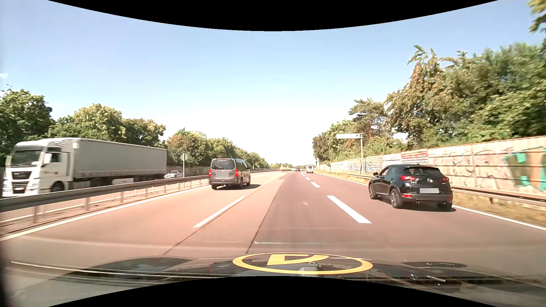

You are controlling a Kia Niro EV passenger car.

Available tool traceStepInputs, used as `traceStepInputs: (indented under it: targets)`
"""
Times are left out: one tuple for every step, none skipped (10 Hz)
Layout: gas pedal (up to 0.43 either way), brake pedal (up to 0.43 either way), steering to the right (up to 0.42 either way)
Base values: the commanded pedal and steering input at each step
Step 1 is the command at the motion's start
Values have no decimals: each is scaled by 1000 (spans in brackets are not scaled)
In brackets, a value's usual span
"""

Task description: Follow the waypoints while adhering to traffic rules and regulations

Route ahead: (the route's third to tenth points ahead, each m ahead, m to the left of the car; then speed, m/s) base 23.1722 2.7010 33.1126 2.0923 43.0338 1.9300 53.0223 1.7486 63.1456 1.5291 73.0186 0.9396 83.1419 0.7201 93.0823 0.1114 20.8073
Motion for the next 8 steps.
traceStepInputs:
  targets:
    - [248,0,1]
    - [248,0,2]
    - [248,0,1]
    - [248,0,1]
    - [248,0,2]
    - [248,0,2]
    - [248,0,2]
    - [248,0,2]
